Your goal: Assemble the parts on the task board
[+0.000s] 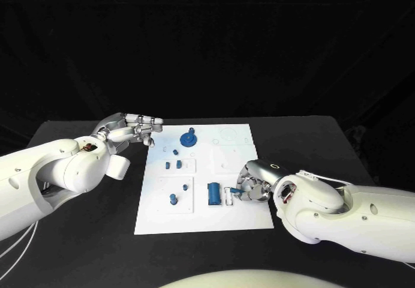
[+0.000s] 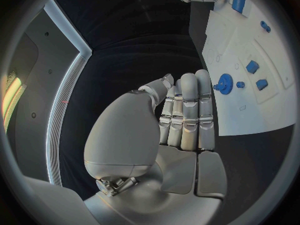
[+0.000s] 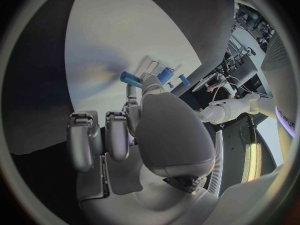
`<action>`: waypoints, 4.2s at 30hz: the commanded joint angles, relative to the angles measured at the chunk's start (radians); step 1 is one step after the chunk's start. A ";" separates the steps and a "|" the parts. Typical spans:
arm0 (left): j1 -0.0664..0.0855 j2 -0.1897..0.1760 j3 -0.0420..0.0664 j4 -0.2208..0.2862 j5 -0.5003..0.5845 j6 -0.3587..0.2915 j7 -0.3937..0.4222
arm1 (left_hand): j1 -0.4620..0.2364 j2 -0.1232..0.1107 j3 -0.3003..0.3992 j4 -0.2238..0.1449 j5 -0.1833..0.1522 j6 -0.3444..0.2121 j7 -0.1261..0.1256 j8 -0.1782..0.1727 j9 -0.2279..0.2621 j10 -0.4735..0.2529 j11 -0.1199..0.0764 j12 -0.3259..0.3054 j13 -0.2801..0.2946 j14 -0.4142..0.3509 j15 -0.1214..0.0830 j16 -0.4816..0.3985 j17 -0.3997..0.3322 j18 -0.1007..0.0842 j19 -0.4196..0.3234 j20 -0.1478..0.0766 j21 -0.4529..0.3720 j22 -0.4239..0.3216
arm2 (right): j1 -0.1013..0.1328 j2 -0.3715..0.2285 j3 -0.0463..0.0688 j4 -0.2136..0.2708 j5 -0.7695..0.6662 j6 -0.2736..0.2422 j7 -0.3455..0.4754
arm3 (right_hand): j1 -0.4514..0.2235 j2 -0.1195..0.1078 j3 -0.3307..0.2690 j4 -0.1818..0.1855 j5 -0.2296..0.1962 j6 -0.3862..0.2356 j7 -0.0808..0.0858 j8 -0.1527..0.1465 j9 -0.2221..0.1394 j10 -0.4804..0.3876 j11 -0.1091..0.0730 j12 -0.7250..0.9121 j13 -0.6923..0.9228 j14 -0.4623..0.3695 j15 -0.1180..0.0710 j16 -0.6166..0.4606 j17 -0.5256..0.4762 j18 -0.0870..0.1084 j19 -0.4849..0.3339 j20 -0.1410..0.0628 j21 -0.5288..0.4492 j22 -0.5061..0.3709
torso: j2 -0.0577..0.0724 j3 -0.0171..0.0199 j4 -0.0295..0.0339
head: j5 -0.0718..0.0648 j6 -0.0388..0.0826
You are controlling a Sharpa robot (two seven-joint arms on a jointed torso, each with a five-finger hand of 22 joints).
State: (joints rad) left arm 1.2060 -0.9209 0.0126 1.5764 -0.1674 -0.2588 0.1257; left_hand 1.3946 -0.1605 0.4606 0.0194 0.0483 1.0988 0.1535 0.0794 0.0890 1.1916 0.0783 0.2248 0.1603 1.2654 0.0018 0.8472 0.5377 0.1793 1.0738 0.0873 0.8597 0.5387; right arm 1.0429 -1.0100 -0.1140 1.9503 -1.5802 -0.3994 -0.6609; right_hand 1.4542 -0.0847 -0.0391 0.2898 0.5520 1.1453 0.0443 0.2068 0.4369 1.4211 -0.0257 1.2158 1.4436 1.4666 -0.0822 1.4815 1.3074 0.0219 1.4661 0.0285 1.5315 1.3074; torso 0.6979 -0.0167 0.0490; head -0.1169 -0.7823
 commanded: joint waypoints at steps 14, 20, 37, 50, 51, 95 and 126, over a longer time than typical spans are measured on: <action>0.001 0.003 0.001 0.004 0.005 0.017 0.006 | 0.001 0.010 -0.007 -0.001 0.003 0.000 0.000 -0.003 -0.001 -0.006 0.000 0.006 0.001 -0.007 -0.001 0.003 -0.002 0.005 0.001 0.005 -0.003 -0.001 | -0.010 0.048 -0.001 -0.036 0.120 0.010 0.004 | -0.135 0.019 0.021 0.002 -0.004 0.023 -0.008 0.012 0.012 0.035 -0.010 0.044 -0.089 0.077 -0.011 0.015 0.133 -0.020 0.101 -0.009 0.028 0.260 | 0.001 -0.0002 0.0004 | 0.000 -0.001; 0.001 0.002 0.001 0.004 0.005 0.018 0.005 | 0.001 0.010 -0.007 -0.001 0.003 0.000 0.000 -0.003 -0.001 -0.006 0.000 0.006 0.001 -0.007 -0.001 0.003 -0.002 0.005 0.001 0.005 -0.003 -0.001 | -0.010 0.055 -0.001 -0.041 0.125 0.022 0.001 | -0.159 0.023 0.024 0.002 -0.005 0.028 -0.011 0.015 0.015 0.041 -0.012 0.057 -0.079 0.078 -0.013 0.018 0.140 -0.021 0.103 -0.010 0.034 0.262 | 0.001 0.0003 0.0002 | 0.001 -0.002; 0.001 0.001 0.001 0.004 0.005 0.024 -0.001 | 0.001 0.010 -0.007 -0.001 0.003 0.000 0.000 -0.003 -0.001 -0.006 0.000 0.006 0.001 -0.007 -0.001 0.003 -0.002 0.005 0.001 0.005 -0.003 -0.001 | -0.009 0.063 -0.001 -0.043 0.113 0.040 -0.006 | -0.238 0.030 0.011 0.002 0.052 0.040 -0.016 0.028 0.026 0.058 -0.016 0.091 -0.051 0.080 -0.017 0.024 0.150 -0.022 0.105 -0.014 0.039 0.263 | 0.001 0.0004 -0.0001 | -0.001 -0.003; 0.001 0.001 0.001 0.004 0.005 0.024 -0.003 | 0.001 0.010 -0.007 -0.001 0.003 0.000 0.000 -0.003 -0.001 -0.006 0.000 0.006 0.001 -0.007 -0.001 0.003 -0.002 0.005 0.001 0.005 -0.003 -0.001 | -0.009 0.064 -0.001 -0.042 0.111 0.031 -0.002 | -0.300 0.037 -0.024 0.002 0.019 0.040 -0.015 0.033 0.031 0.059 -0.015 0.091 -0.048 0.080 -0.016 0.024 0.150 -0.022 0.105 -0.014 0.039 0.263 | 0.000 0.0003 -0.0003 | 0.000 -0.004; 0.001 0.001 0.001 0.004 0.005 0.024 -0.003 | 0.001 0.010 -0.007 -0.001 0.003 0.000 0.000 -0.003 -0.001 -0.006 0.000 0.006 0.001 -0.007 -0.001 0.003 -0.002 0.005 0.001 0.005 -0.003 -0.001 | -0.009 0.063 -0.001 -0.042 0.109 0.029 -0.002 | -0.304 0.038 -0.026 0.002 0.015 0.039 -0.015 0.033 0.031 0.059 -0.015 0.090 -0.048 0.080 -0.016 0.024 0.150 -0.022 0.105 -0.014 0.039 0.263 | 0.000 0.0006 -0.0005 | -0.001 -0.004; 0.001 -0.001 0.000 -0.002 0.004 0.024 -0.006 | 0.002 0.013 -0.008 -0.003 0.003 0.000 0.001 -0.003 -0.002 -0.009 0.000 0.007 0.002 -0.008 0.000 0.005 -0.003 0.005 0.002 0.005 -0.005 -0.002 | -0.024 -0.028 -0.001 0.032 0.078 0.027 0.074 | -0.247 0.016 -0.086 -0.013 -0.112 0.025 -0.012 0.041 0.042 0.051 -0.012 0.071 -0.052 0.079 -0.013 0.020 0.145 -0.019 0.100 -0.011 0.028 0.260 | 0.000 0.0003 -0.0008 | 0.000 0.001; 0.001 0.000 0.000 -0.002 0.004 0.024 -0.007 | 0.002 0.013 -0.008 -0.003 0.003 0.000 0.001 -0.003 -0.003 -0.009 0.000 0.007 0.002 -0.009 -0.001 0.005 -0.003 0.005 0.002 0.005 -0.006 -0.002 | -0.027 0.002 -0.001 -0.015 0.066 0.017 0.061 | -0.232 0.036 -0.087 -0.007 -0.122 0.029 -0.014 0.044 0.045 0.056 -0.014 0.081 -0.044 0.080 -0.014 0.023 0.150 -0.021 0.103 -0.012 0.035 0.262 | 0.000 0.0002 0.0001 | 0.000 -0.001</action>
State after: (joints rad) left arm 1.2059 -0.9227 0.0120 1.5727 -0.1674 -0.2494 0.1153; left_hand 1.3985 -0.1566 0.4578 0.0166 0.0483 1.0988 0.1535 0.0794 0.0873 1.1916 0.0783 0.2287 0.1613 1.2653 0.0018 0.8472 0.5352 0.1794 1.0738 0.0873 0.8597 0.5379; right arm 1.0171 -1.0096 -0.1143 1.9373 -1.4950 -0.3836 -0.5992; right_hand 1.2164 -0.0505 -0.1241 0.2800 0.4330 1.1746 0.0294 0.2473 0.4800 1.4622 -0.0401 1.2910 1.3084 1.4665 -0.0893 1.5026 1.3074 0.0066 1.4661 0.0210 1.5621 1.3077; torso 0.6983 -0.0168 0.0494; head -0.1168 -0.7833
